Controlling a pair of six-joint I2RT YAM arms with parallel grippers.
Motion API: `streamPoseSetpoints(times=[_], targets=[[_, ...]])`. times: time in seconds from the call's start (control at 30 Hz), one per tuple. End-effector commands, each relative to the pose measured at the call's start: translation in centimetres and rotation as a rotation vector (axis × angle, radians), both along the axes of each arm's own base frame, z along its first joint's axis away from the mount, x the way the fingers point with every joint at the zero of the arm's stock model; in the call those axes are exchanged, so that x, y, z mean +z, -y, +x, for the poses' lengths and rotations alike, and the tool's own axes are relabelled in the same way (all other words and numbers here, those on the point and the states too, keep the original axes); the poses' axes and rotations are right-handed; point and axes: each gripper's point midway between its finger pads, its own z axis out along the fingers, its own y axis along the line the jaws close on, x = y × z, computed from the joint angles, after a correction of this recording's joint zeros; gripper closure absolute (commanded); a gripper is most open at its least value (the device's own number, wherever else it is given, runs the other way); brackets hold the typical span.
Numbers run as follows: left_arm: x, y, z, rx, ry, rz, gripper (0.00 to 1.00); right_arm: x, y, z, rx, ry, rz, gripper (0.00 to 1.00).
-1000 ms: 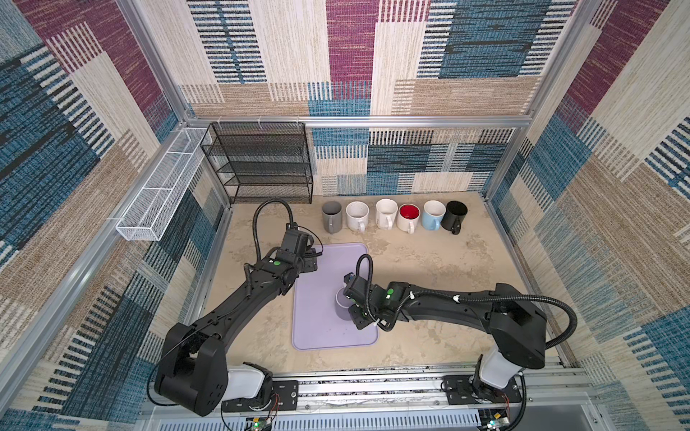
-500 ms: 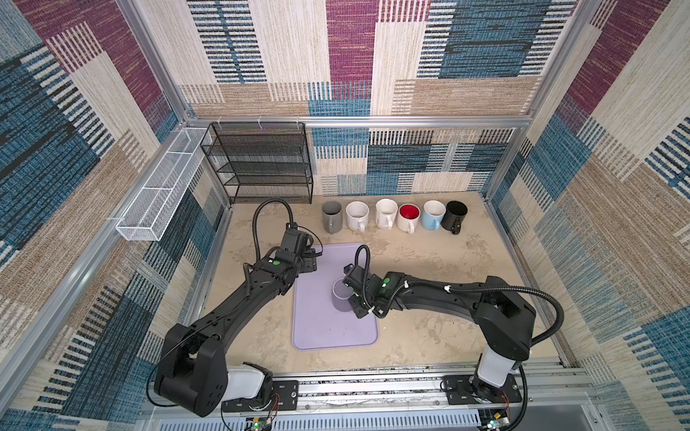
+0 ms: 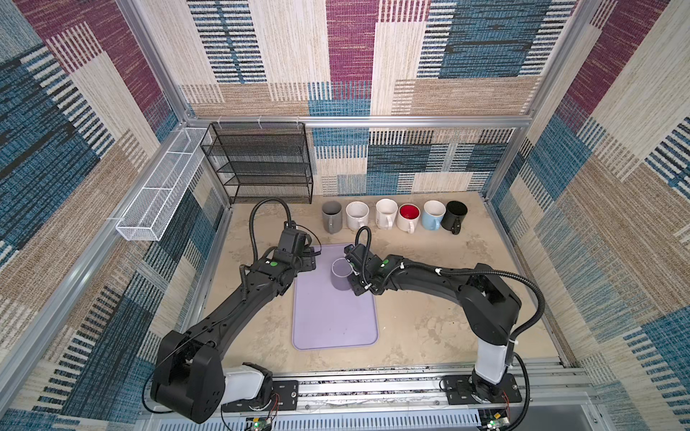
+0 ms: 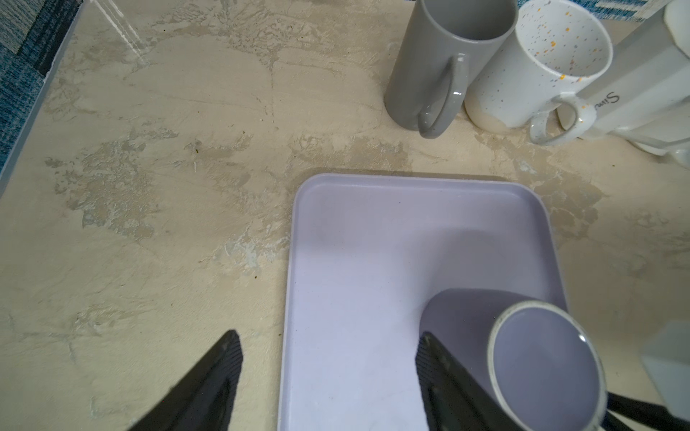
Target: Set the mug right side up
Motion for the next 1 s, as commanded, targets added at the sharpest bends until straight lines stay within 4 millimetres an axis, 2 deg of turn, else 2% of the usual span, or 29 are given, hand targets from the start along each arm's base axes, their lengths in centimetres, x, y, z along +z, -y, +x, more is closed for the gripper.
streamPoseSetpoints(times=[0.0,0.23,0.6,0.97], targets=[[0.2,-0.5,-0.3,0.004,0.000,0.026,0.25,0.9,-0.9,1.0,0.031,0.041,0.022,0.68],[0.5,-1.0,-0.8,0.016,0.016,0.031,0.25,2.3,-0.9,1.0,0.051,0.058,0.018,0.61],[0.5,-0.9,-0.8,0.011,0.016,0.029,0.25,2.5,-0.6,1.0,0.116,0.056,-0.062,0.60],[0.4,-0.9,-0.9,0.008,0.013,0.035,0.26,1.7,-1.6,1.4,0.205,0.019,-0.107,0.68]])
